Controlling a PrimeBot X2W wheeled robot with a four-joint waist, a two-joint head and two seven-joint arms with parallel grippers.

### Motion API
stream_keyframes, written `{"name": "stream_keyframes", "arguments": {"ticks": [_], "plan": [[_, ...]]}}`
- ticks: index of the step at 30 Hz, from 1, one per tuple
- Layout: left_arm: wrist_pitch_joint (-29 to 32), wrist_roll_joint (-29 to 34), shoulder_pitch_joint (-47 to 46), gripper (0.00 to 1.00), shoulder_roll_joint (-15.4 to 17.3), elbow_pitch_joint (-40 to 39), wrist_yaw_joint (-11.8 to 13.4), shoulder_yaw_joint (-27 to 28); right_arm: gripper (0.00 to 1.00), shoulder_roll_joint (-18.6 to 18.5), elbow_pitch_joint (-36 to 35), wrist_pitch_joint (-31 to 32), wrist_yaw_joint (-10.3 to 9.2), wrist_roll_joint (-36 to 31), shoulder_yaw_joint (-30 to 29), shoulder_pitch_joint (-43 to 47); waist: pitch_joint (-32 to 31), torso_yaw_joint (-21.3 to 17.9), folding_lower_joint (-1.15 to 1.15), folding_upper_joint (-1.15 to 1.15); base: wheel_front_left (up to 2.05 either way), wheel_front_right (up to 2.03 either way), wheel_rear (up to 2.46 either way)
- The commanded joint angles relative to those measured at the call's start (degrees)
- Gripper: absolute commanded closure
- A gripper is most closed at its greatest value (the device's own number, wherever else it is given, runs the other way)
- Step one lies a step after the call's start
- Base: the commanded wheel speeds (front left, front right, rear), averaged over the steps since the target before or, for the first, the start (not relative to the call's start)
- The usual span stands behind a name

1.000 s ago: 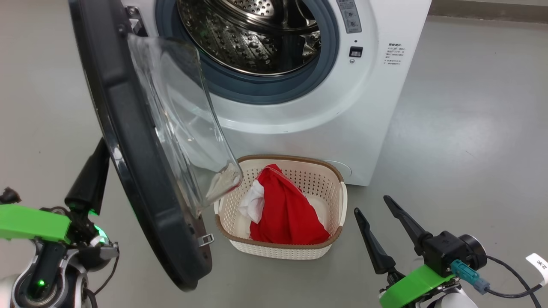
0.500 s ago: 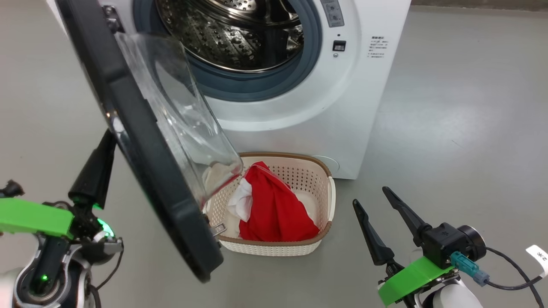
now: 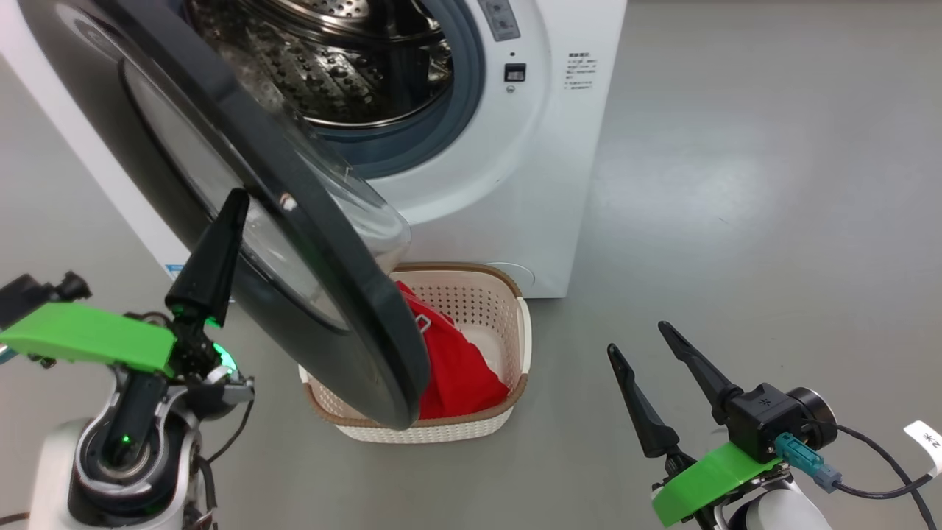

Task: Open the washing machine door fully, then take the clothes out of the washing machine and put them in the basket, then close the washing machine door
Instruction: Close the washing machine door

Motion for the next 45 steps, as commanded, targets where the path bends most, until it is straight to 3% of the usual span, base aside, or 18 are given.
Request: {"name": "stream_keyframes", "arguments": {"ticks": [1, 14, 30, 45], "plan": [[-0.2, -0.7, -3.2, 1.0, 0.6, -0.6, -0.8, 0.5, 0.0, -0.3, -1.3, -0.4, 0.2, 0.4, 1.3, -1.8, 0.3, -1.4, 0.0, 0.0, 0.0, 0.0, 0.0], [-5.0, 1.0, -10.3, 1.0, 0.3, 6.0, -1.4, -0.8, 0.0, -0.2, -2.1, -0.4, 0.2, 0.7, 0.5, -2.1, 2.7, -6.7, 0.0, 0.0, 0.0, 0.0, 0.0], [-11.4, 3.4, -22.4, 1.0, 0.6, 18.4, -4.6, 1.4, 0.0, 0.2, -2.8, -0.4, 0.2, 1.5, 2.0, -4.1, 7.4, -12.5, 0.0, 0.0, 0.0, 0.0, 0.0], [-13.4, 3.4, -31.4, 1.0, 2.7, 28.2, -8.2, 3.7, 0.0, 0.3, -3.1, -0.4, 0.2, 1.9, 2.2, -6.3, 10.5, -15.8, 0.0, 0.0, 0.0, 0.0, 0.0]]}}
